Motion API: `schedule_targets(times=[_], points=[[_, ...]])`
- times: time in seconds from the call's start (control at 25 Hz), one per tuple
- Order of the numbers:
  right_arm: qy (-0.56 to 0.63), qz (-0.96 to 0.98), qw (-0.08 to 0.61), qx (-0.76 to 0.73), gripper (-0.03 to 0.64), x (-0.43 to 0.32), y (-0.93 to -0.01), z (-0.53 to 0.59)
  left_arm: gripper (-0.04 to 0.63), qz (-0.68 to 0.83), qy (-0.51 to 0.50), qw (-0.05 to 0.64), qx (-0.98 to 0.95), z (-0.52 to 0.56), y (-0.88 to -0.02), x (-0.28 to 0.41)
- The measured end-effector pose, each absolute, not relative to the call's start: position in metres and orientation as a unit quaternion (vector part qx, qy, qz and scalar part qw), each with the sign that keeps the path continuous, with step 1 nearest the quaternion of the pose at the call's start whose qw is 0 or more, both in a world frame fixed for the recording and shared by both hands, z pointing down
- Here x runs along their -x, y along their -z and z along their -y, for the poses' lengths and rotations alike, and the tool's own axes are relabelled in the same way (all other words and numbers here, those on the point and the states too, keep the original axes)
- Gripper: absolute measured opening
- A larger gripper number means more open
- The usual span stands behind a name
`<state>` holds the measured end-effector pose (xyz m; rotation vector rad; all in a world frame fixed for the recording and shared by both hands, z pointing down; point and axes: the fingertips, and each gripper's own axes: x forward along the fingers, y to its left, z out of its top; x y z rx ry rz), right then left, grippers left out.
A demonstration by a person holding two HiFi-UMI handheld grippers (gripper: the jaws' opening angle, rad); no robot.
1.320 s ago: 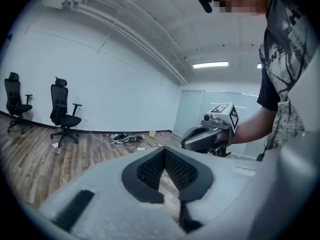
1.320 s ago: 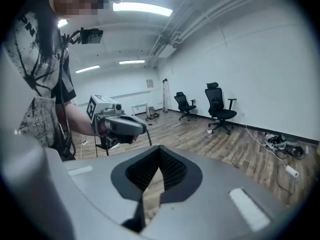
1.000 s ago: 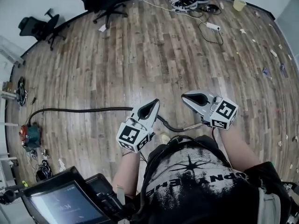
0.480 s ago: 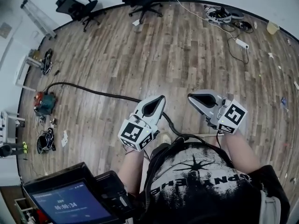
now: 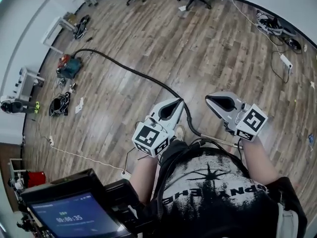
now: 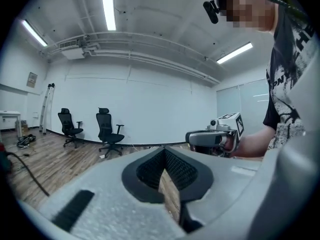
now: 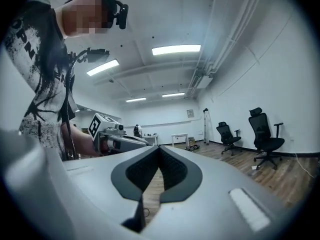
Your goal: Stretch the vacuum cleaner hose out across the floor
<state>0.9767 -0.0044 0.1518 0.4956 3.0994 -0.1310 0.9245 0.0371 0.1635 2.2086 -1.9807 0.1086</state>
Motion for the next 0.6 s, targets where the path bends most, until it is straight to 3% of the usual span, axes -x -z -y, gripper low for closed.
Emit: schedule_targets(times=[0.6], points=[[-0.020, -0.988, -0.057, -0.140, 0.006, -0.976, -0.162, -0.006, 0.000, 0.678, -0.043, 0.069, -0.731, -0.060, -0.161, -0.929]])
